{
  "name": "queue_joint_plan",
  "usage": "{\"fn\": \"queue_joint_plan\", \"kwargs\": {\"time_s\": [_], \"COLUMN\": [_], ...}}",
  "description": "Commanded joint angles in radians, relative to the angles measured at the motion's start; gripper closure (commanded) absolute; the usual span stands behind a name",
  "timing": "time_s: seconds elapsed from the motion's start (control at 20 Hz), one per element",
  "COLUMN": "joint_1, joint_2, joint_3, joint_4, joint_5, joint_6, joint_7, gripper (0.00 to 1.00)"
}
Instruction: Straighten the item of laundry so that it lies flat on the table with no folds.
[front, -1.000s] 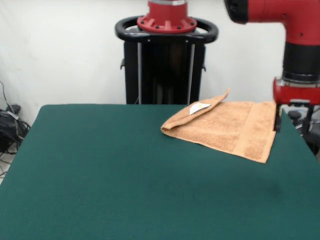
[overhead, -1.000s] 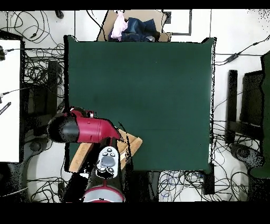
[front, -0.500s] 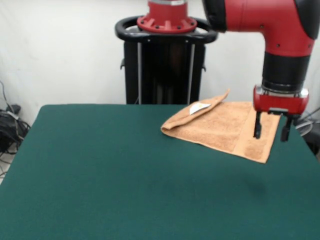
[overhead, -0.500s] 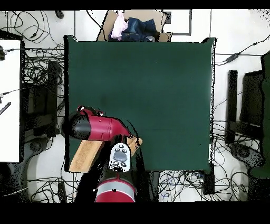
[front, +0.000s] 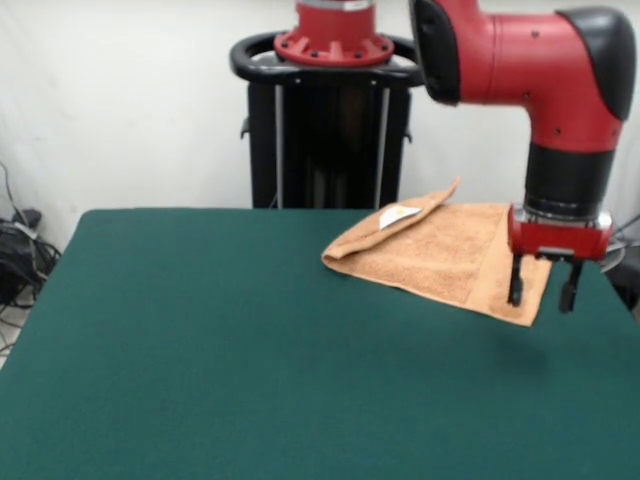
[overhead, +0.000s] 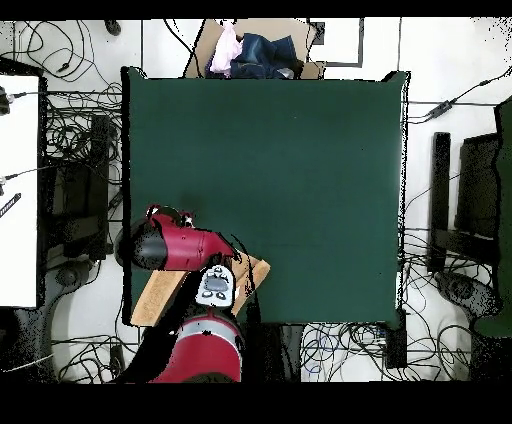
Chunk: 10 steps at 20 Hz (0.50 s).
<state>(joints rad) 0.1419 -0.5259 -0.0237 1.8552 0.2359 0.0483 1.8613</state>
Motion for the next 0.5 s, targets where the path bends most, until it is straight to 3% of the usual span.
{"fn": "queue_joint_plan", "kwargs": {"time_s": [0.05,0.3,0.5], "joint_1": [0.044,0.01,0.033], "joint_2": [0.092,0.102,0.123], "joint_3": [0.045,0.081,0.075], "joint_4": [-0.019,-0.007,-0.017], "joint_5": [0.006,-0.011,0.001], "joint_6": [-0.059,-0.081,-0.1], "joint_7": [0.182,0.17,0.184], "gripper": [0.0,0.0,0.0]}}
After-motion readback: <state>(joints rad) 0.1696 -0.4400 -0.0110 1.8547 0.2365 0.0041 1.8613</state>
